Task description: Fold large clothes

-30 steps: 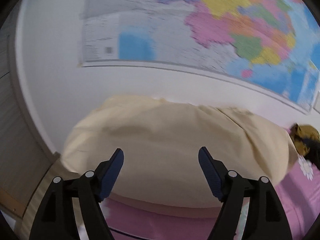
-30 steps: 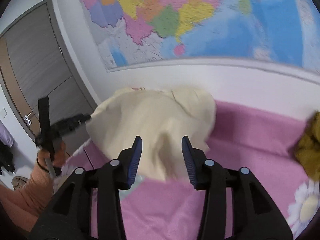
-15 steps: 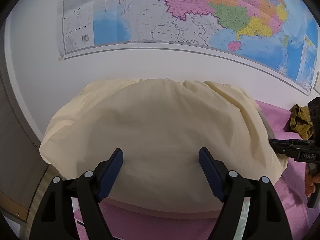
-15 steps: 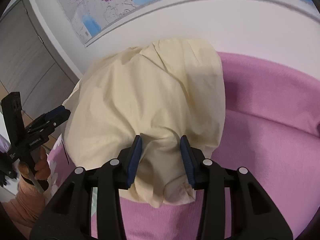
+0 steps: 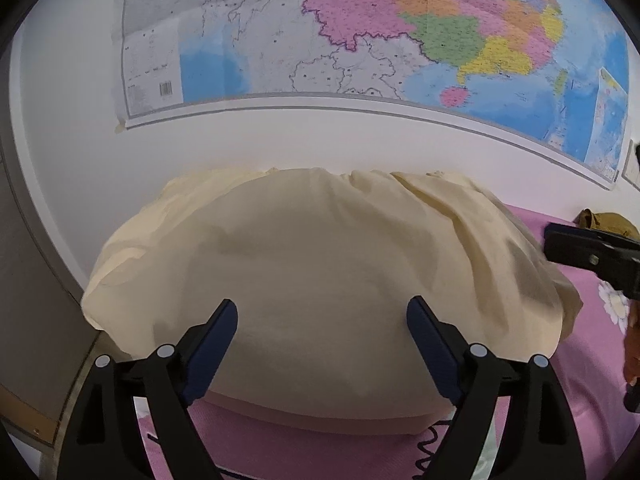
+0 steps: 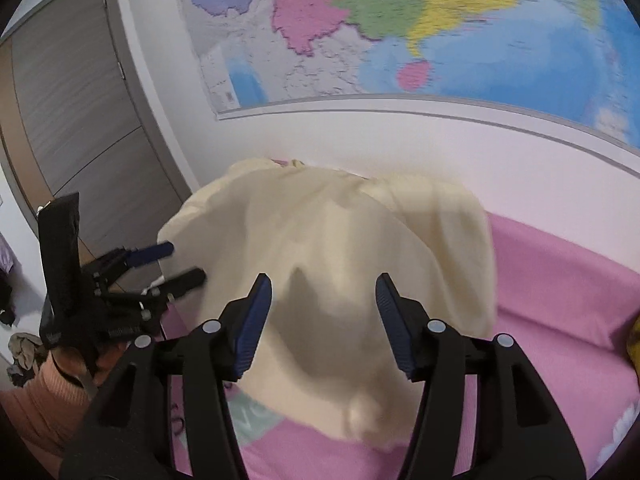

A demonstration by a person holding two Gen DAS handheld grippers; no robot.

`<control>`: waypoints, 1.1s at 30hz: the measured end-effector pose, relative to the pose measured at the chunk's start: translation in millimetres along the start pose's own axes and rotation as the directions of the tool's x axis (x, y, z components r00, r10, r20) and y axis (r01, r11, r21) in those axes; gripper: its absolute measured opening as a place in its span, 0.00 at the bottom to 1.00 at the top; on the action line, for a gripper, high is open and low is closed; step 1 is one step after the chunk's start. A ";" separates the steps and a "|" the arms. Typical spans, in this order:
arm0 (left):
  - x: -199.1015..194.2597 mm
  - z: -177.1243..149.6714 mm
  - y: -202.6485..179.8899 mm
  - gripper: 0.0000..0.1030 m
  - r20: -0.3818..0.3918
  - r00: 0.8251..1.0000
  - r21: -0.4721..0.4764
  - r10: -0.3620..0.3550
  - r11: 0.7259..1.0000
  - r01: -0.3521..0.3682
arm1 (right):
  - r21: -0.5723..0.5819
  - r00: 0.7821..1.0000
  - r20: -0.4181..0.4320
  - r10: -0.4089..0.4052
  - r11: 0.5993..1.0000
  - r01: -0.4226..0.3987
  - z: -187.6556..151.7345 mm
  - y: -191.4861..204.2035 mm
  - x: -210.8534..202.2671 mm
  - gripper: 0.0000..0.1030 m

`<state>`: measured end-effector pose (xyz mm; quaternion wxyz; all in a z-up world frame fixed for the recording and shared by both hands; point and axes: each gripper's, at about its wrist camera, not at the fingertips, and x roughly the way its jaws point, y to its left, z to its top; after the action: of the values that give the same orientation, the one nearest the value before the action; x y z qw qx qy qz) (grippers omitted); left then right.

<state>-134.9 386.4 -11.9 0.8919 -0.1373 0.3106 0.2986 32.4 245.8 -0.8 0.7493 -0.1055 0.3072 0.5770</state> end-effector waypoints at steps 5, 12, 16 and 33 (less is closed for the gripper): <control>11.7 -8.1 3.6 0.86 -0.028 1.000 -0.024 -0.013 1.000 0.012 | -0.024 0.995 -0.097 -0.029 0.999 0.026 -16.2 3.8 42.1 0.54; -5.4 -13.4 5.5 0.86 0.005 1.000 -0.035 0.005 0.999 -0.005 | -0.026 0.999 -0.026 -0.026 0.999 0.025 -32.9 8.8 10.7 0.56; -12.0 -20.8 5.3 0.86 0.002 0.999 -0.051 -0.050 0.997 0.050 | -0.061 0.998 -0.063 -0.018 0.998 0.014 -51.8 17.9 11.3 0.57; -12.6 15.7 20.4 0.88 0.038 0.998 -0.010 0.059 0.998 -0.058 | -0.062 0.999 0.011 -0.035 0.997 0.036 -11.1 12.7 5.7 0.61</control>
<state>-148.0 403.5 7.1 0.8880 -0.1265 0.2959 0.3286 17.7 248.6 -10.3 0.7574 -0.1312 0.2836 0.5734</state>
